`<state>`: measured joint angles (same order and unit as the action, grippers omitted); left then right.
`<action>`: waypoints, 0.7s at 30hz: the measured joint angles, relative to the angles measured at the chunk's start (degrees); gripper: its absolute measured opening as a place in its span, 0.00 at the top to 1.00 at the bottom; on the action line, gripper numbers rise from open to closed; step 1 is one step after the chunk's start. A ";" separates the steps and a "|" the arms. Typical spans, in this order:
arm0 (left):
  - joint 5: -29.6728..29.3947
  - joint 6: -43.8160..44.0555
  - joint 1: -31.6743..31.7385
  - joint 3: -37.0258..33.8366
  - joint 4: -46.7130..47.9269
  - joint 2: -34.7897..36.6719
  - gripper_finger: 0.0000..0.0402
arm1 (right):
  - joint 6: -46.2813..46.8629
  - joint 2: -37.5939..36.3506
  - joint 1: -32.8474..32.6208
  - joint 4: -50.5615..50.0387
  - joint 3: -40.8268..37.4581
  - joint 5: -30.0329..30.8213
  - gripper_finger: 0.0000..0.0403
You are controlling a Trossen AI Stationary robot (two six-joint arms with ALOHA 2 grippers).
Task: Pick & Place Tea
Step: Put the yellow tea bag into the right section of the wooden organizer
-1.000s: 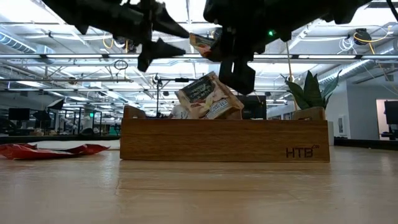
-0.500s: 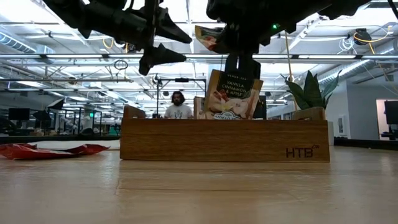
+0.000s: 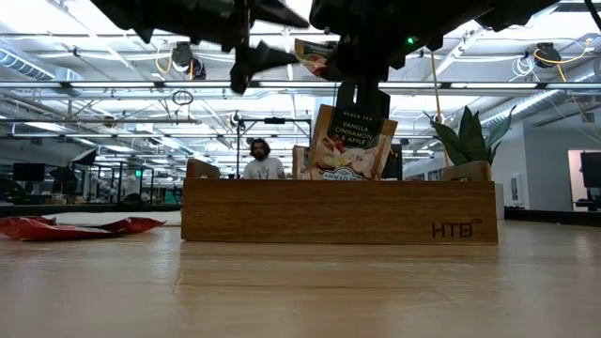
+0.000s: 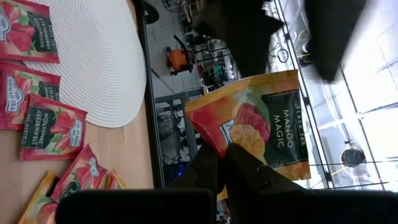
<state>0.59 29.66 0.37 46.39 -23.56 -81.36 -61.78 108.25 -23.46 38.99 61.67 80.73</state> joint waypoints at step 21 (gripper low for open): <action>4.35 -2.11 2.46 3.02 -0.99 -4.09 0.93 | 1.07 0.00 0.00 -0.01 -0.02 0.00 0.99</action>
<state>4.94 27.54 2.83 49.41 -24.56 -85.45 -60.71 108.25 -23.46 38.98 61.65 80.73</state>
